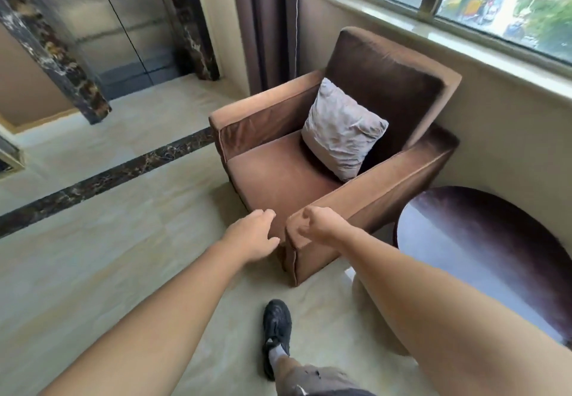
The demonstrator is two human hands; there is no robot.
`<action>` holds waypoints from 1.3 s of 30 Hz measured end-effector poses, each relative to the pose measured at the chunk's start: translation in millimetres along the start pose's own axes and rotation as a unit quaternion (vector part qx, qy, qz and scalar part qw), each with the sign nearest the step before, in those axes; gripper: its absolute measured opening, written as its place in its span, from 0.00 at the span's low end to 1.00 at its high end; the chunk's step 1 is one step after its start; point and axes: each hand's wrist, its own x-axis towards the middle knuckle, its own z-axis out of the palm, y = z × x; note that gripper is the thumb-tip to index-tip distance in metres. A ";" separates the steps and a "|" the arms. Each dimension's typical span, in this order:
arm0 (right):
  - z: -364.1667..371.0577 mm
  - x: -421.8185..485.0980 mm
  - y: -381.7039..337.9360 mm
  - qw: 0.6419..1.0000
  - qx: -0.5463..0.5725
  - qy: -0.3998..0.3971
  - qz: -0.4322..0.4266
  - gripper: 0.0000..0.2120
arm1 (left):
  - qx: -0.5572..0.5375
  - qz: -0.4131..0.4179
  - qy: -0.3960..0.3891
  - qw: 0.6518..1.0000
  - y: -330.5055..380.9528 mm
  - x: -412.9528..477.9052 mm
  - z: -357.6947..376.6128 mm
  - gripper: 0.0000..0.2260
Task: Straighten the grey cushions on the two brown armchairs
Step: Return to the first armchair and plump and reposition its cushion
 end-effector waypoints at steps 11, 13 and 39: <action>-79.2 162.3 -25.9 0.992 0.059 0.030 0.108 0.21 | 0.063 0.053 -0.053 0.995 -72.0 178.5 -116.6 0.23; -90.1 185.3 -28.7 0.988 0.076 0.051 0.124 0.21 | 0.074 0.088 -0.063 0.991 -72.7 215.1 -132.4 0.23; -137.5 442.0 -41.2 0.852 0.189 0.258 0.414 0.23 | 0.151 0.518 -0.183 0.822 -73.6 652.0 -218.2 0.26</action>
